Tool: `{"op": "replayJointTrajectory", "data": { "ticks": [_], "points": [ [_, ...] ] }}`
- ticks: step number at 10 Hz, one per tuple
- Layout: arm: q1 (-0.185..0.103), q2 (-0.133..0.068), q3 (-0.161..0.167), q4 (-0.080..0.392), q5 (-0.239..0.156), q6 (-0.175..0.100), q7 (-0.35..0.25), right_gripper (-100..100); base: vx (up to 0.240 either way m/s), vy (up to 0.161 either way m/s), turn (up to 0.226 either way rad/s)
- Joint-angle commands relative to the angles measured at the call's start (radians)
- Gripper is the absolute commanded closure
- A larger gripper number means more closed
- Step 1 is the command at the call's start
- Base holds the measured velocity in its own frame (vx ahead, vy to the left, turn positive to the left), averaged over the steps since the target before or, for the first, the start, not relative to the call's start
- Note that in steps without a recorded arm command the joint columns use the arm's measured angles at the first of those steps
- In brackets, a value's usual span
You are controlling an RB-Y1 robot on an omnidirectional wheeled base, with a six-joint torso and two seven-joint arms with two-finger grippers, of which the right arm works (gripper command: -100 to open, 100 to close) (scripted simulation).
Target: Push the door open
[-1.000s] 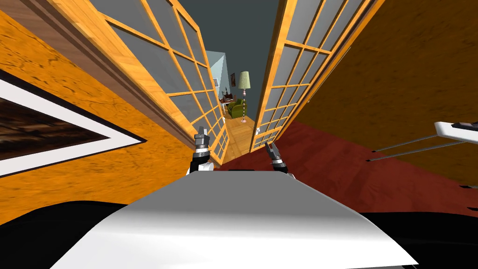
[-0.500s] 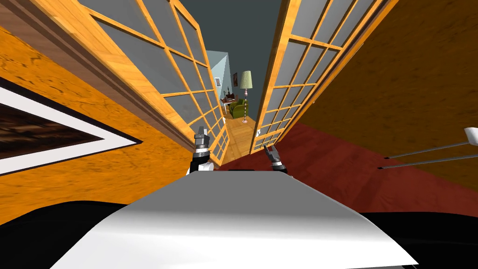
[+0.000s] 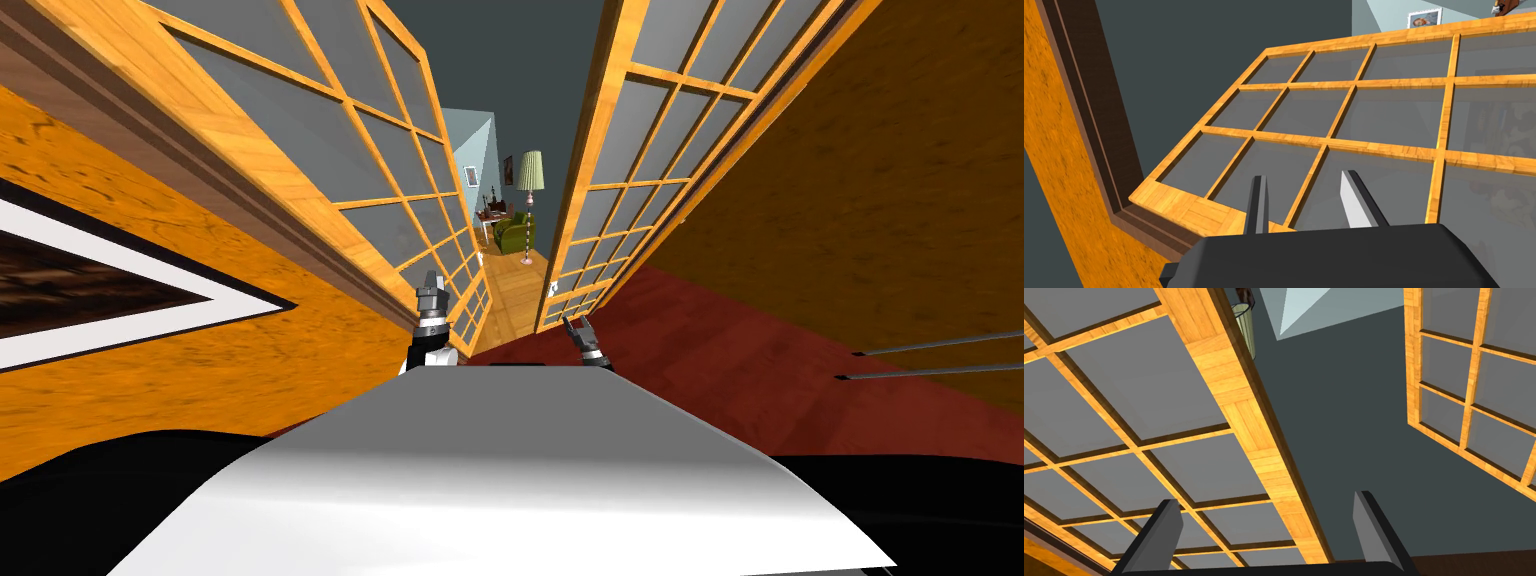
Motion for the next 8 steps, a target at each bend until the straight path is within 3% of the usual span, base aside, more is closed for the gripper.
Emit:
{"op": "replayJointTrajectory", "data": {
  "ticks": [1,8],
  "points": [
    [-0.004,0.005,-0.008,0.029,0.016,-0.011,0.029,-100,0.097,-0.093,0.063],
    [-0.015,0.031,-0.043,0.151,0.092,-0.060,0.152,-100,0.081,-0.080,0.068]
  ]
}}
